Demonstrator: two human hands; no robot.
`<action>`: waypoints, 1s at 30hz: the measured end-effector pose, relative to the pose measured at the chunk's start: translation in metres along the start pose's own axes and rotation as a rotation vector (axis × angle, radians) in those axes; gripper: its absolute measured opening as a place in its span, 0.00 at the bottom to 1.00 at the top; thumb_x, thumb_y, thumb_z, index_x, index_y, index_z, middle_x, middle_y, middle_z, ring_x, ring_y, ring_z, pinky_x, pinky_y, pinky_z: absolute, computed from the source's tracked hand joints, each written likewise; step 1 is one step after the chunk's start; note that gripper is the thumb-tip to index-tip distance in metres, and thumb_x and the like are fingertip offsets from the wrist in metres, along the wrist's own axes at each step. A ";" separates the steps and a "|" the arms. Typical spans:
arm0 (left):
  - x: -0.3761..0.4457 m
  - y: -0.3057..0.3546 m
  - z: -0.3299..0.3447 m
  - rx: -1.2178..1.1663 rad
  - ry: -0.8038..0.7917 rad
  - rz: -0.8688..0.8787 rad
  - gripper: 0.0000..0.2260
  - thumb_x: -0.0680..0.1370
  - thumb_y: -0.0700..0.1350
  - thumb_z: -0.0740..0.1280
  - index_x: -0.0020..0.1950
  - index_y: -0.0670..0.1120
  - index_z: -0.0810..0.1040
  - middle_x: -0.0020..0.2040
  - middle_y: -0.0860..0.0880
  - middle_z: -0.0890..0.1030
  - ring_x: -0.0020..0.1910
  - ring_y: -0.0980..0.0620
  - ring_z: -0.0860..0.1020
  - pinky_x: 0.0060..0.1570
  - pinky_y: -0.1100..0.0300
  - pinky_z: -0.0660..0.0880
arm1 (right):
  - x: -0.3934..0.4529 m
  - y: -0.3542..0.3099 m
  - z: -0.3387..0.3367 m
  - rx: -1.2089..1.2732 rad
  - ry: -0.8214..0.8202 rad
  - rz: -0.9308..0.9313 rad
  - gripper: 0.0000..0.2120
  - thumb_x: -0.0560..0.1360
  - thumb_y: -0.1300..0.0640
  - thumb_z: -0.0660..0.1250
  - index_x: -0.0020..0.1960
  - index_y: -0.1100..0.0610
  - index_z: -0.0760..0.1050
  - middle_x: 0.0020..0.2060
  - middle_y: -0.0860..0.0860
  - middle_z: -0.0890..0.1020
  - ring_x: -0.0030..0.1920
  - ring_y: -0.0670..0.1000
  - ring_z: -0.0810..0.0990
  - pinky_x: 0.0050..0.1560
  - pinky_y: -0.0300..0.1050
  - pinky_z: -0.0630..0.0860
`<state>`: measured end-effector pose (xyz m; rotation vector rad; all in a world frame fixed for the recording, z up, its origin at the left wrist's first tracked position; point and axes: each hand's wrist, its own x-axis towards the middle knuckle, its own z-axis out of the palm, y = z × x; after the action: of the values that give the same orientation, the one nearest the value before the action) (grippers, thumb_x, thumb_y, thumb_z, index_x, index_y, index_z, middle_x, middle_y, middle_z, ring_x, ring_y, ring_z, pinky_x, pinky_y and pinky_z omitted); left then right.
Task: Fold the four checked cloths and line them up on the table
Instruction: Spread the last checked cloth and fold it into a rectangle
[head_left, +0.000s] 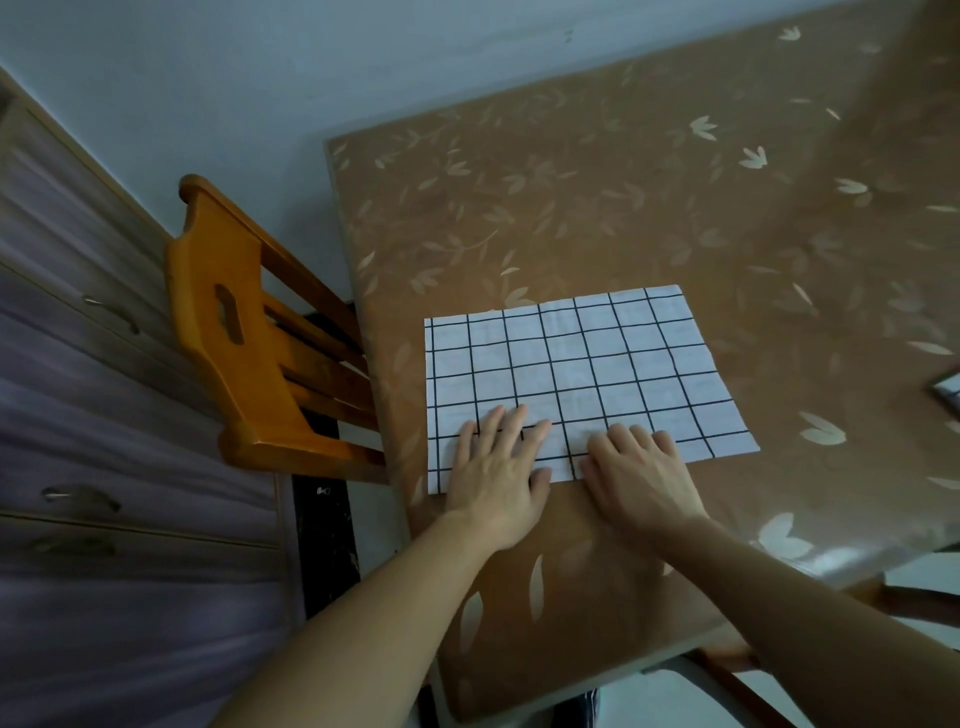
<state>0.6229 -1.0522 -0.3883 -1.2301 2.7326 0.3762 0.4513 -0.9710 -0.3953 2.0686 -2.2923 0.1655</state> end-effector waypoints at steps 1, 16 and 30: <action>0.000 0.001 0.000 0.006 -0.004 0.000 0.24 0.83 0.57 0.48 0.78 0.58 0.47 0.80 0.51 0.46 0.78 0.48 0.40 0.75 0.44 0.39 | -0.002 0.007 -0.001 -0.009 -0.003 0.010 0.13 0.76 0.47 0.53 0.42 0.53 0.72 0.36 0.49 0.73 0.35 0.53 0.73 0.40 0.49 0.69; -0.001 0.008 -0.001 0.034 -0.056 -0.031 0.23 0.83 0.54 0.47 0.77 0.61 0.43 0.80 0.52 0.41 0.77 0.49 0.37 0.74 0.44 0.36 | -0.037 0.110 -0.013 -0.102 -0.070 0.315 0.11 0.78 0.49 0.61 0.42 0.55 0.73 0.38 0.52 0.75 0.43 0.60 0.76 0.47 0.54 0.66; 0.011 0.045 0.011 -0.033 0.069 -0.112 0.22 0.84 0.55 0.46 0.78 0.58 0.48 0.80 0.51 0.46 0.78 0.48 0.40 0.74 0.42 0.38 | -0.011 0.008 -0.001 0.090 -0.085 0.045 0.07 0.70 0.53 0.69 0.42 0.55 0.73 0.37 0.51 0.75 0.37 0.56 0.75 0.38 0.49 0.69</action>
<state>0.5820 -1.0287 -0.3936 -1.4225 2.7089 0.3751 0.4445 -0.9596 -0.3961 2.1059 -2.4254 0.1897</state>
